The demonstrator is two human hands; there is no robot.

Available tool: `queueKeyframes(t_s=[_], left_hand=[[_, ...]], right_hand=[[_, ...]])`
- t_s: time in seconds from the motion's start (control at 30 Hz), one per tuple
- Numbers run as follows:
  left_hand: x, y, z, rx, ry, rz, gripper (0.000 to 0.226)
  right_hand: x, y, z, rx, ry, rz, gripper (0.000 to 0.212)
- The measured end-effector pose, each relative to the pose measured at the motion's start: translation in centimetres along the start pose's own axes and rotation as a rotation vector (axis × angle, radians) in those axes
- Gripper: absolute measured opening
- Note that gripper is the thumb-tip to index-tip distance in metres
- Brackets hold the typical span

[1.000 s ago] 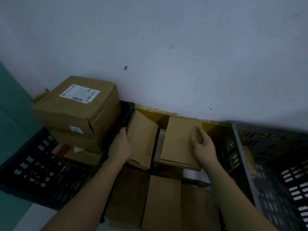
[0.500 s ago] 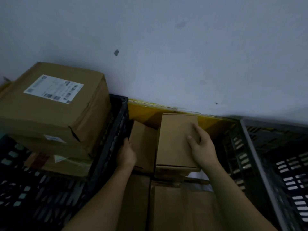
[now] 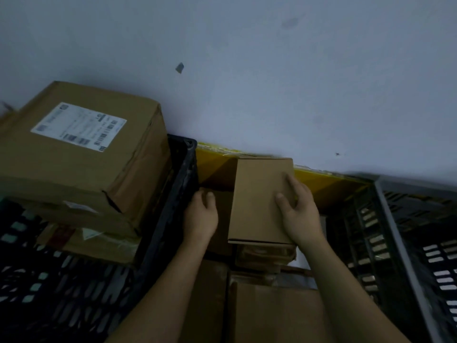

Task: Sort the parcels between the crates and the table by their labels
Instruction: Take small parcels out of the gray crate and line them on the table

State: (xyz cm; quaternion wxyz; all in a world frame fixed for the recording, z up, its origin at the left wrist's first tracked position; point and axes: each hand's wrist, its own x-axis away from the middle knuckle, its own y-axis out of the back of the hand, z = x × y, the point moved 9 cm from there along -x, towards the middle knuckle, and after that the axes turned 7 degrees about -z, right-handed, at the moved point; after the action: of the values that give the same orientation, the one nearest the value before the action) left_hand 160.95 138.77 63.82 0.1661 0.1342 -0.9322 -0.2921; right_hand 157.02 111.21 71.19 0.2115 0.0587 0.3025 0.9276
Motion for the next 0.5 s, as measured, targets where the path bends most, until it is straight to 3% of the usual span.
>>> queueKeyframes(t_s=[0.07, 0.17, 0.2, 0.27, 0.33, 0.5], left_hand=[[2.6, 1.8, -2.6, 0.242, 0.001, 0.113, 0.048], [6.8, 2.1, -2.6, 0.389, 0.053, 0.404, 0.055], [7.4, 2.1, -1.5, 0.442, 0.098, 0.428, 0.056], [6.8, 3.2, 0.9, 0.483, 0.132, 0.295, 0.053], [5.8, 4.7, 2.4, 0.379, 0.073, 0.131, 0.050], [4.9, 4.6, 3.9, 0.184, 0.022, -0.043, 0.051]], right_hand=[[0.4, -1.1, 1.2, -0.023, 0.019, 0.010, 0.063], [1.3, -3.1, 3.0, -0.026, 0.086, 0.028, 0.060], [1.7, -3.8, 3.5, -0.013, 0.105, 0.048, 0.060], [2.5, -5.1, 4.5, 0.034, 0.118, 0.113, 0.060], [2.9, -5.5, 5.0, 0.097, 0.148, 0.135, 0.063], [2.9, -2.1, 3.8, 0.098, 0.156, 0.070, 0.062]])
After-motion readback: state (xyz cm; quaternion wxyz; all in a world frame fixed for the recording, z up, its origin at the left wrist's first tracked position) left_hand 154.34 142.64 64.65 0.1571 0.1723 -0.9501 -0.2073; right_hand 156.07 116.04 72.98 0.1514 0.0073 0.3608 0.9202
